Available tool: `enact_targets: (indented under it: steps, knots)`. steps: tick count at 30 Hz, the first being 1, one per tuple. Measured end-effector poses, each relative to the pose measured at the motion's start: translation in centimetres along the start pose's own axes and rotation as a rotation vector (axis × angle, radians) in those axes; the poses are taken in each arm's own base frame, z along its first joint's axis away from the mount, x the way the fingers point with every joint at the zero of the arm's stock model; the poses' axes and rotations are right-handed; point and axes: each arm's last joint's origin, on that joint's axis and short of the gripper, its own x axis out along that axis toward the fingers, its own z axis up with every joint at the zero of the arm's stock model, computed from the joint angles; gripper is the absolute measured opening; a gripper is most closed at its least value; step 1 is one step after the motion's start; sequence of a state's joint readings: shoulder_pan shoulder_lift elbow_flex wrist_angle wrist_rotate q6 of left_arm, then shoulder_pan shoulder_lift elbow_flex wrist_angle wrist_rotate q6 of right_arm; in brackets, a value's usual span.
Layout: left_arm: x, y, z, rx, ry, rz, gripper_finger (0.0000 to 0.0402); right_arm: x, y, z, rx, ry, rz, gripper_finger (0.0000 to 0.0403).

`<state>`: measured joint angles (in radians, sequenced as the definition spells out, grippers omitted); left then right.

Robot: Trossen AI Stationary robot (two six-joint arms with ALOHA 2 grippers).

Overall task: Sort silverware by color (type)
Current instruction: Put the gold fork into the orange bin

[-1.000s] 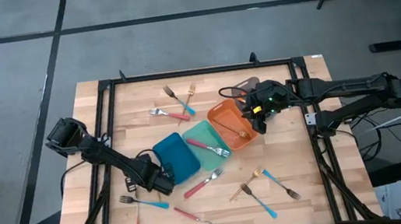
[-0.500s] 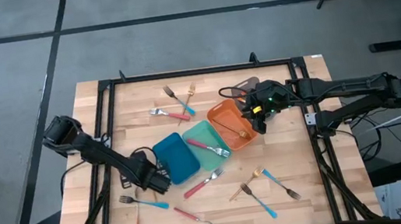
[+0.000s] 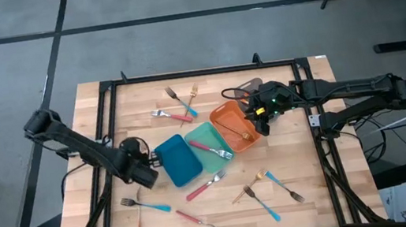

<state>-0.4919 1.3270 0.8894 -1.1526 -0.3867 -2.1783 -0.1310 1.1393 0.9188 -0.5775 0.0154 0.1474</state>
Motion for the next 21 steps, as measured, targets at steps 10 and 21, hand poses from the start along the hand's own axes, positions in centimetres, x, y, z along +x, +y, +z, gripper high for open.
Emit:
enact_targets:
  steps: [10, 21]
  knots:
    - [-4.2, -1.2, 6.0, 0.246, -0.373, -0.293, 0.0009, 0.0, 0.0, 0.0, 0.0, -0.001, 0.0, 0.0104]
    - [-8.6, -8.1, 12.1, 0.796, -0.778, -0.415, 0.0009, 0.0, 0.0, 0.0, 0.0, -0.001, 0.0, 0.0104]
